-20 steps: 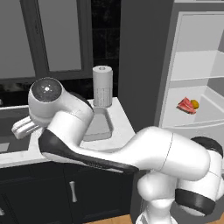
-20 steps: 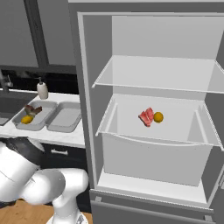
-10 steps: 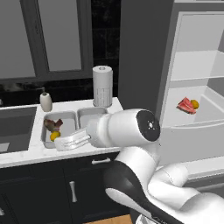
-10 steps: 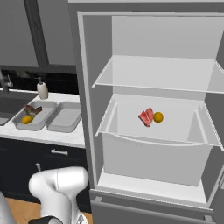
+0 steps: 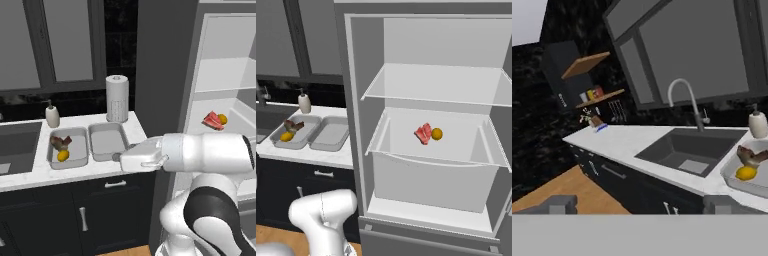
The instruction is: Place one lemon and one steak in each tupperware on the nearby counter, to pack two identical lunches.
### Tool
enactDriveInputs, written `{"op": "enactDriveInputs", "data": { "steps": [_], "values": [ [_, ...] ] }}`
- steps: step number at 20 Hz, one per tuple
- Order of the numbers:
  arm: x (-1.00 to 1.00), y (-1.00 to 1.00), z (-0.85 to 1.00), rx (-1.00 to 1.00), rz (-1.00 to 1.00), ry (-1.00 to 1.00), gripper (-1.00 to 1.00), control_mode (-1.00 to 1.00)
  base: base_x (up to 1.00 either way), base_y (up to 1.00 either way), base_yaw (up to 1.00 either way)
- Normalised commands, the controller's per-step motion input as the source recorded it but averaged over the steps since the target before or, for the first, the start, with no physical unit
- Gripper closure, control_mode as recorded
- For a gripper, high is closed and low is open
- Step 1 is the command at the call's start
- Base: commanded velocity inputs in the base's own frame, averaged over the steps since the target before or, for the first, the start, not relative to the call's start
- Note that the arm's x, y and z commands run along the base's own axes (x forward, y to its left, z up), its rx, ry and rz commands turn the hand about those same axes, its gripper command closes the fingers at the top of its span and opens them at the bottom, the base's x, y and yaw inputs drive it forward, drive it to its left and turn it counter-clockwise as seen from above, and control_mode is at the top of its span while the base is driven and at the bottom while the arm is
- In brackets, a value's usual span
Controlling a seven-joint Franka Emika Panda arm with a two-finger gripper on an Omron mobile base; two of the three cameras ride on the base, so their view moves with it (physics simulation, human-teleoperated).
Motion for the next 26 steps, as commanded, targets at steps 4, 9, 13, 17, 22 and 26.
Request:
{"op": "enactDriveInputs", "data": {
  "steps": [4,9,13,17,22,26],
  "values": [
    [-0.20,-0.51,0.97,0.22,0.05,-0.08,-1.00,-1.00,0.00,0.00,0.00],
    [-0.19,-0.97,0.34,0.01,-0.20,0.07,-1.00,-1.00,0.00,0.00,0.00],
    [-0.16,-1.00,0.00,-0.21,-0.41,0.24,-1.00,-1.00,0.00,0.00,0.00],
    [-0.13,-0.80,0.00,-0.21,-0.49,0.27,-1.00,-1.00,0.00,0.00,0.00],
    [-0.37,-1.00,0.00,-0.01,-0.12,0.20,-1.00,-1.00,0.00,0.00,0.00],
    [-0.48,-0.94,-0.02,-0.02,0.01,0.01,-1.00,-1.00,0.00,0.00,0.00]
  ]
}}
